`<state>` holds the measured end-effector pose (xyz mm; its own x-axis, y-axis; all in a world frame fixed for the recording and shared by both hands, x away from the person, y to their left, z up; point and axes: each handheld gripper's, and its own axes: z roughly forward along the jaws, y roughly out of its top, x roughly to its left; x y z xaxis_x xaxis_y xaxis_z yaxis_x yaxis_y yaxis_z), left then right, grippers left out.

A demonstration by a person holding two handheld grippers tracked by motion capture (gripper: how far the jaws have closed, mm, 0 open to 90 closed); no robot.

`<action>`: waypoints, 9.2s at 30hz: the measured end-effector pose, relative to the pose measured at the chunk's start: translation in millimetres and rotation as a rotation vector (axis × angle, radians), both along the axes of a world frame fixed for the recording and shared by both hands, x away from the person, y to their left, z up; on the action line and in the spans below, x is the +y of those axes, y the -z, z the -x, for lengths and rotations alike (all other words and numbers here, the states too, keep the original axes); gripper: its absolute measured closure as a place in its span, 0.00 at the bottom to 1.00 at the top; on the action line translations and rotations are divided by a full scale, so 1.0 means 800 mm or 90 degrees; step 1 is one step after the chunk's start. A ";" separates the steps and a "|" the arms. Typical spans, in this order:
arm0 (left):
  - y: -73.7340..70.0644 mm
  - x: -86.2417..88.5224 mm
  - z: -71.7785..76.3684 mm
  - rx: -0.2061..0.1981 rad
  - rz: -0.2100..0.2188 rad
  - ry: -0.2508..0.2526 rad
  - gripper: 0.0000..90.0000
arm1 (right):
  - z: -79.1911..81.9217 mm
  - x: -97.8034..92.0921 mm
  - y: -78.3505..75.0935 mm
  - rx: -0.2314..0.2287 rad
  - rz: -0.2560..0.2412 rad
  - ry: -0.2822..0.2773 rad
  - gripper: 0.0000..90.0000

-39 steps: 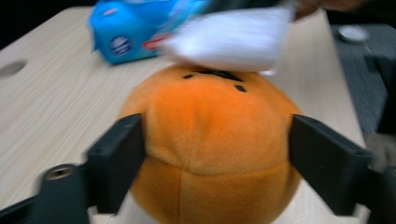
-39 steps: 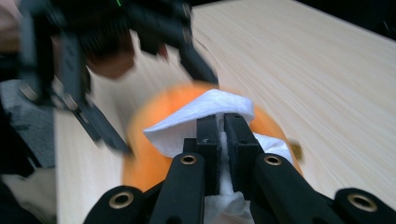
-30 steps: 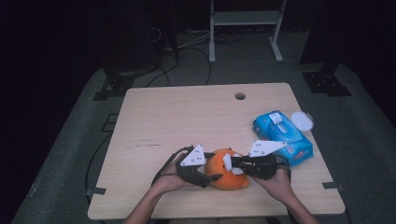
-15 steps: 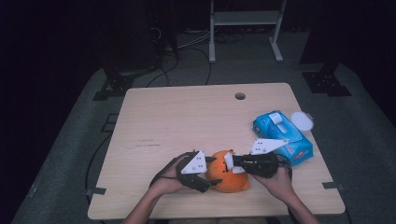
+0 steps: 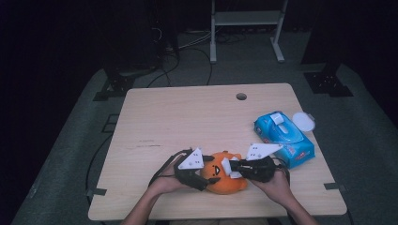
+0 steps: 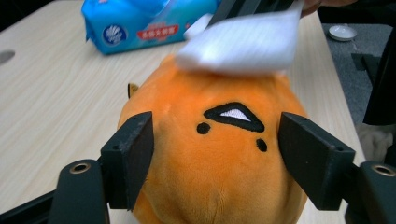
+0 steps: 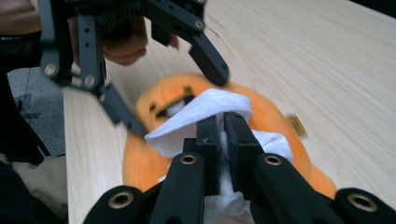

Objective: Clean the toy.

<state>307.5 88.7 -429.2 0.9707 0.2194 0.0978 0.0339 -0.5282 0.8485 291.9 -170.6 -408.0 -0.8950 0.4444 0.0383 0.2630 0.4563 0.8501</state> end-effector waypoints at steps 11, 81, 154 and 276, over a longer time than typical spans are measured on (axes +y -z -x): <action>-0.009 -0.011 0.003 0.006 0.004 -0.005 0.28 | 0.007 0.006 0.002 0.005 -0.003 -0.006 0.94; 0.006 -0.001 -0.003 0.029 0.015 0.001 0.35 | 0.002 0.003 0.003 0.008 -0.014 -0.015 0.94; -0.011 -0.009 0.010 0.041 -0.028 0.020 0.28 | -0.003 0.001 -0.006 -0.002 0.015 -0.012 0.94; -0.009 -0.013 0.010 -0.010 0.017 0.012 0.38 | 0.024 0.005 -0.017 -0.062 0.028 -0.031 0.94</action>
